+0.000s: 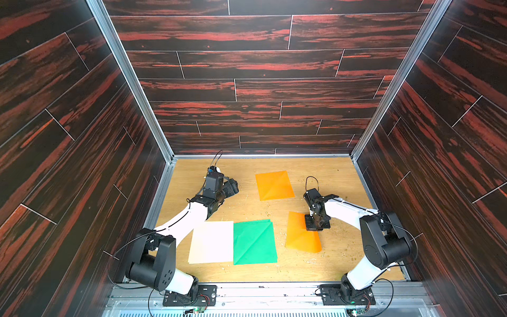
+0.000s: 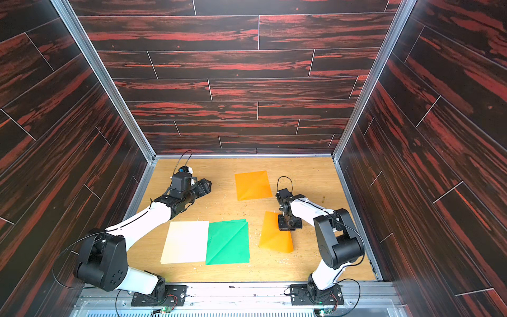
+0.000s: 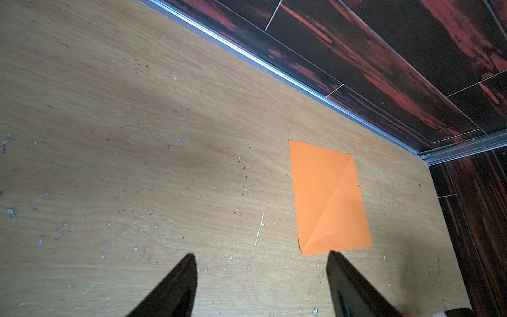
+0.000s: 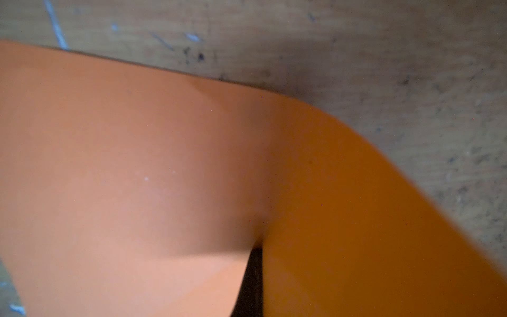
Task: Sort the scattered colored papers by color
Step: Place the colored paper at the center of the board.
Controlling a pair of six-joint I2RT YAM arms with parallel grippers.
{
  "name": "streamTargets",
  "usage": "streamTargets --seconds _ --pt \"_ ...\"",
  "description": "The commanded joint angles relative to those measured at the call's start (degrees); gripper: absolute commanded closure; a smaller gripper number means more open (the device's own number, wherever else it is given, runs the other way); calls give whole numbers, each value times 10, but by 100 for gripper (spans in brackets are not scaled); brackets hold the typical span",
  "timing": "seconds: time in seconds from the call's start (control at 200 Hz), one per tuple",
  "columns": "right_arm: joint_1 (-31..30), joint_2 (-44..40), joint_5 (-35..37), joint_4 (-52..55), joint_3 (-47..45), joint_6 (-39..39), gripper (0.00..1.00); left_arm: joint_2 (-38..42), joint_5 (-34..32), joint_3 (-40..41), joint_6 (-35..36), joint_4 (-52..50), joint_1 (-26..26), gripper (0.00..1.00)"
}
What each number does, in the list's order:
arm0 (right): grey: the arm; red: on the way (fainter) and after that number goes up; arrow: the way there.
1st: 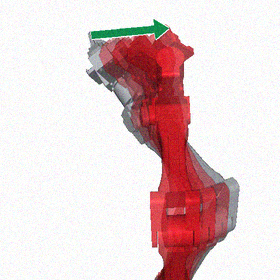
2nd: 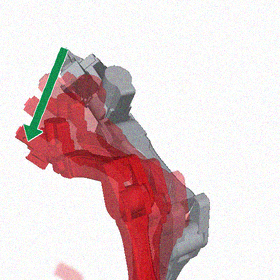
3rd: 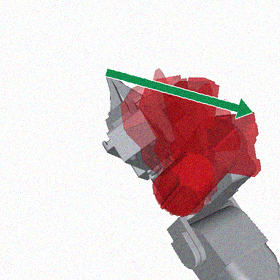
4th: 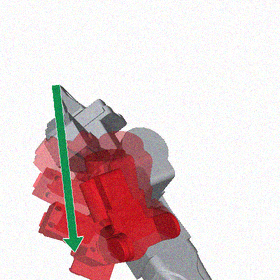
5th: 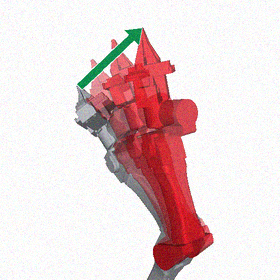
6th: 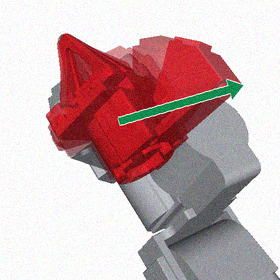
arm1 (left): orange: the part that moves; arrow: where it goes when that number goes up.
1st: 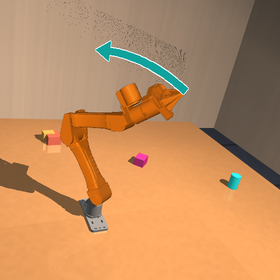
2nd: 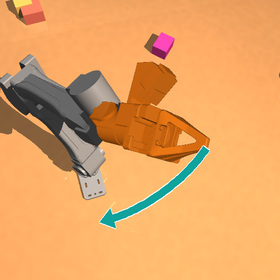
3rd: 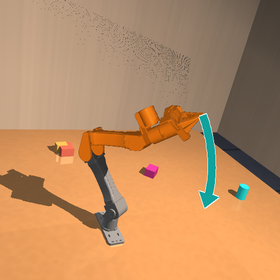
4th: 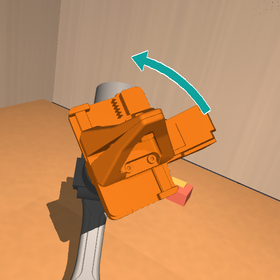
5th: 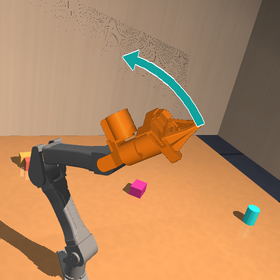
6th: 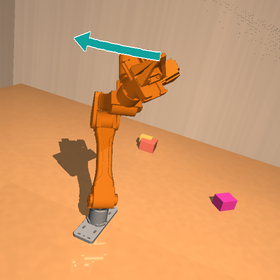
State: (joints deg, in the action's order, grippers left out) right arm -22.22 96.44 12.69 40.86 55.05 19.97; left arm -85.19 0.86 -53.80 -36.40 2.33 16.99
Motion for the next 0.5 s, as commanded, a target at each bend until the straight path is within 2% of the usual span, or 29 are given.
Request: streamTargets --seconds 0.0,0.215,0.496 --pt "-8 3 -2 4 11 -11 100 -3 5 10 5 4 -6 22" --pt "-37 -7 2 9 3 -11 99 -11 10 13 1 9 -7 22" --pt "-52 -7 61 37 7 3 94 -16 13 12 0 10 -8 22"
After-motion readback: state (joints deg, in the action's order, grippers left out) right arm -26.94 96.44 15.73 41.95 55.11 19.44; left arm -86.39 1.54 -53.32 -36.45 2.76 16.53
